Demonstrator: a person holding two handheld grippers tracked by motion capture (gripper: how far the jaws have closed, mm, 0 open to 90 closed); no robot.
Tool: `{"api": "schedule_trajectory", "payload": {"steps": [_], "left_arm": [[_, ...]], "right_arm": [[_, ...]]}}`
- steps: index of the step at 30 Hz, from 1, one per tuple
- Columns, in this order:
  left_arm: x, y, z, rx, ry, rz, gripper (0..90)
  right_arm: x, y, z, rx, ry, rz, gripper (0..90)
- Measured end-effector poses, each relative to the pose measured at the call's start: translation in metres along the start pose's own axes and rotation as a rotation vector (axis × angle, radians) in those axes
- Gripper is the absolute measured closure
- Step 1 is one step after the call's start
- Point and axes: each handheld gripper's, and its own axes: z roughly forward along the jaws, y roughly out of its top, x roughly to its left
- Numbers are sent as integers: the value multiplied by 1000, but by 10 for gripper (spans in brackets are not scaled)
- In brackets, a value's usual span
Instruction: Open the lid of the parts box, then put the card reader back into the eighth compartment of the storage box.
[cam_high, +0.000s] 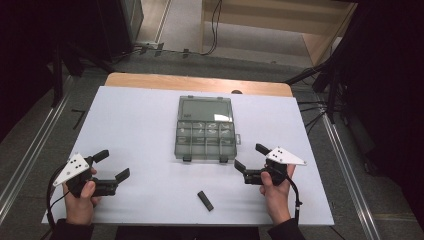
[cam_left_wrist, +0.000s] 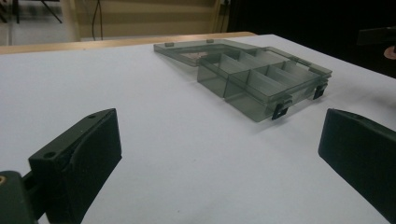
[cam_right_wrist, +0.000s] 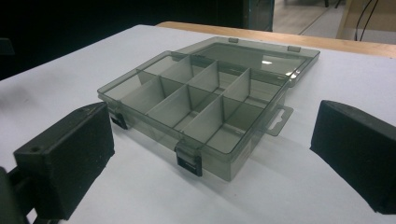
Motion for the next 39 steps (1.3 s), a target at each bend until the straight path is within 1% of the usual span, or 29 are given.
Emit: {"api": "schedule_trajectory", "payload": {"steps": [3, 6, 10, 12, 16, 20, 23, 28, 32, 35, 37, 39], "left_arm": [[0, -2, -2, 7, 8, 2, 0], [0, -3, -3, 12, 4, 4, 0], [2, -5, -5, 6, 11, -5, 0], [3, -5, -7, 7, 15, -10, 0], [5, -7, -8, 6, 18, -15, 0], [5, -8, -8, 10, 23, -11, 0], [6, -9, -7, 22, 23, -10, 0], [5, -10, -7, 20, 22, -6, 0], [5, -10, -8, 22, 24, -5, 0], [6, -10, -8, 23, 26, -10, 0], [6, -10, -8, 23, 26, -10, 0], [6, -10, -7, 25, 28, -7, 0]], "right_arm": [[3, -1, -2, -4, 4, -5, 0], [5, -1, -3, -1, 7, -15, 0], [8, 0, -2, 3, 14, -18, 0], [11, 1, -2, 6, 30, -22, 0], [22, 2, -2, 18, 59, -49, 0], [32, 2, -3, 19, 93, -63, 0], [37, 1, -2, 31, 122, -70, 0], [47, -2, -1, 50, 150, -95, 0], [54, -4, -1, 62, 189, -111, 0], [59, -5, 0, 77, 223, -112, 0], [63, -6, 0, 88, 233, -108, 0], [66, -8, 1, 103, 243, -115, 0]]}}
